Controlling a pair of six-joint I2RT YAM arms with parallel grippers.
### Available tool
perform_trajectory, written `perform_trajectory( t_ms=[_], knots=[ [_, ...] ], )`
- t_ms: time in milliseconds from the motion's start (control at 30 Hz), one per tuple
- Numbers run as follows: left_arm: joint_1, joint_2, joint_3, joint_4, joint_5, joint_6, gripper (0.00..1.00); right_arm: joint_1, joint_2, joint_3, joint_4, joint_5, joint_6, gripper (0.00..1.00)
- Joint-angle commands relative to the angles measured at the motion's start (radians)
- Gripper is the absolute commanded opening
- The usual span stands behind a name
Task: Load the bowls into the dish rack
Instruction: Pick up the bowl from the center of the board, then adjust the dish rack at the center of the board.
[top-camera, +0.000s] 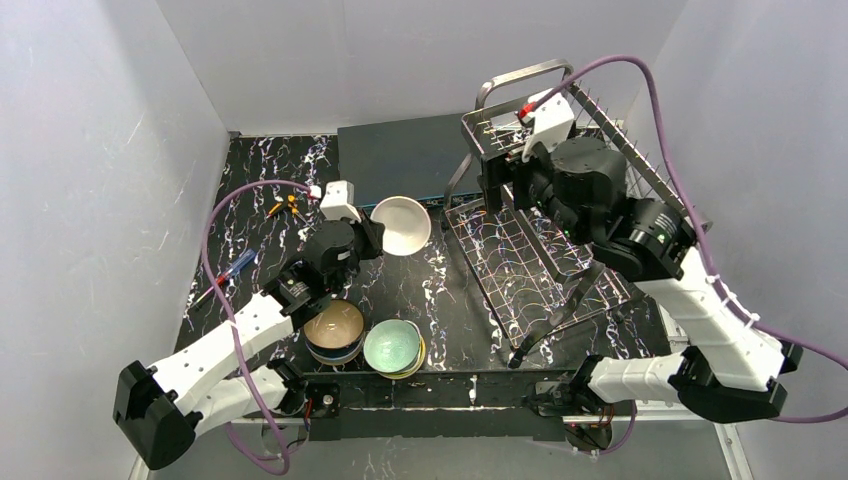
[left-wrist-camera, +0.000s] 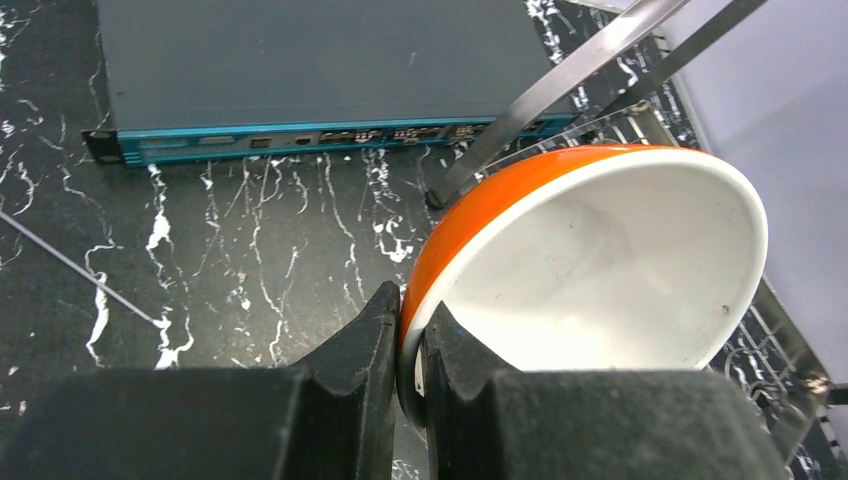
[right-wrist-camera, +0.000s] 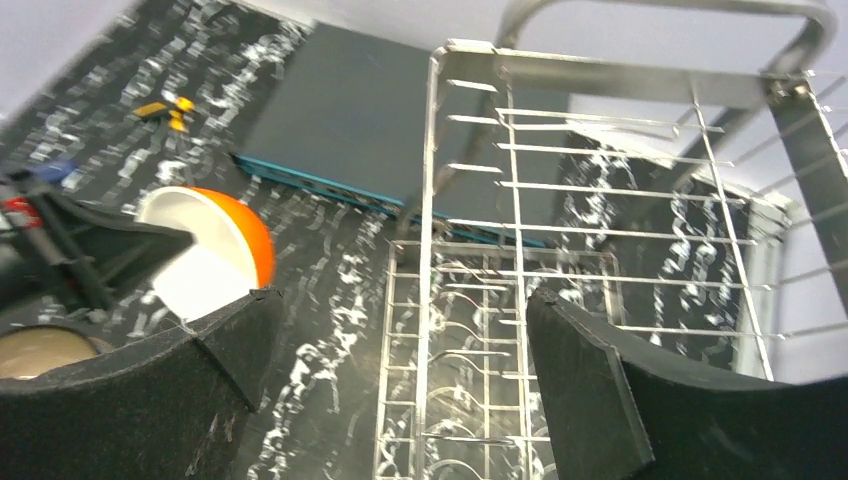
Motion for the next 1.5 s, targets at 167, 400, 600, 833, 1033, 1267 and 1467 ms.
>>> perform_trajectory(
  t_ms=[167,400,600,833,1033,1267,1467],
  knots=[
    [0.001,0.008,-0.036,0.106,-0.058,0.098,0.00,-0.001,0.136,0.127,-0.287,0.161,0.096,0.98],
    [0.001,0.052,-0.040,0.128,-0.045,0.137,0.00,-0.014,0.178,0.104,-0.315,-0.106,0.221,0.96],
    [-0.015,0.061,-0.027,0.128,-0.033,0.211,0.00,-0.025,0.166,0.064,-0.218,-0.349,0.321,0.96],
    [-0.078,0.096,-0.002,0.128,-0.043,0.326,0.00,-0.026,0.157,0.023,-0.082,-0.460,0.397,0.95],
    [-0.102,0.177,0.021,0.136,-0.104,0.380,0.00,-0.026,0.107,0.002,-0.047,-0.278,0.359,0.99],
    [-0.149,0.326,0.103,0.198,-0.198,0.478,0.00,-0.026,0.025,-0.032,0.094,-0.171,0.286,0.99],
    [-0.199,0.476,0.200,0.320,-0.294,0.587,0.00,-0.027,-0.067,-0.100,0.193,-0.123,0.235,0.99]
  ],
)
